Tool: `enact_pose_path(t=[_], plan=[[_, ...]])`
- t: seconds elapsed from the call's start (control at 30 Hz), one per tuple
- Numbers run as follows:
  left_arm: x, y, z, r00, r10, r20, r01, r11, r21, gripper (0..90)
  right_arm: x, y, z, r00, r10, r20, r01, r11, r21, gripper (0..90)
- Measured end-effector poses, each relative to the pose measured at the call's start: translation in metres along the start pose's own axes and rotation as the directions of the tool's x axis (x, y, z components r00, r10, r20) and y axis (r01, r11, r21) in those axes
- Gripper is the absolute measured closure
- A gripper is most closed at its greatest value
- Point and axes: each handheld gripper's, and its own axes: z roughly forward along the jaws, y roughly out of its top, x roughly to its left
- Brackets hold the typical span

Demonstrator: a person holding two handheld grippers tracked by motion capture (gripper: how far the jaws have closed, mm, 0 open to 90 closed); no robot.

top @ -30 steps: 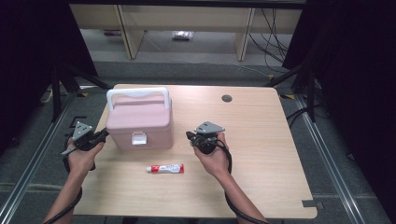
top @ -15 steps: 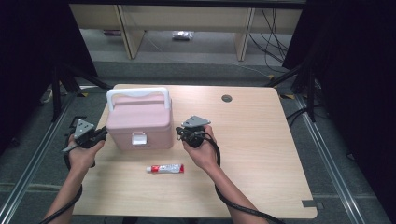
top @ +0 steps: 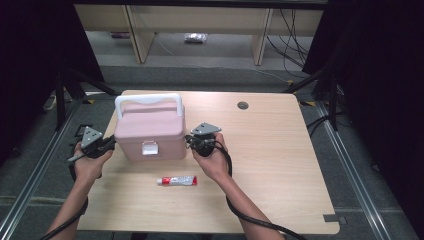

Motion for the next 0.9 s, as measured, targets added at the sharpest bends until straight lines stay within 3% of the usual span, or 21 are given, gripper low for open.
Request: enact_pose_path(t=[0.13, 0.23, 0.4, 0.5, 0.57, 0.9], plan=[[-0.002, 0.001, 0.0, 1.0, 0.009, -0.003, -0.009, 1.0, 0.004, 89.9, 0.001, 0.0, -0.001, 0.9998, 0.019, -0.003, -0.019, 1.0, 0.006, 90.0], [-0.004, 0.001, 0.0, 0.9999, 0.01, 0.001, -0.01, 0.9999, 0.004, 90.0, -0.001, 0.0, -0.004, 1.0, 0.0, -0.009, 0.0, 1.0, 0.024, 90.0], [-0.007, 0.0, -0.003, 0.9998, 0.016, 0.011, -0.016, 0.9998, 0.009, 90.0, -0.001, -0.002, -0.008, 0.9996, 0.014, -0.023, -0.013, 1.0, 0.022, 90.0], [-0.011, 0.0, -0.004, 0.9997, 0.018, 0.018, -0.019, 0.9998, 0.011, 90.0, -0.003, -0.003, -0.012, 0.9995, -0.017, -0.027, 0.018, 0.999, 0.029, 90.0], [-0.015, 0.0, -0.004, 0.9994, 0.023, 0.026, -0.023, 0.9997, 0.01, 90.0, -0.003, -0.005, -0.014, 0.9995, -0.02, -0.025, 0.021, 1.0, 0.015, 90.0], [-0.039, 0.001, -0.005, 0.996, 0.054, 0.072, -0.055, 0.9984, 0.011, 89.9, -0.012, -0.018, -0.041, 0.9995, 0.01, -0.031, -0.009, 0.999, 0.043, 90.0]])
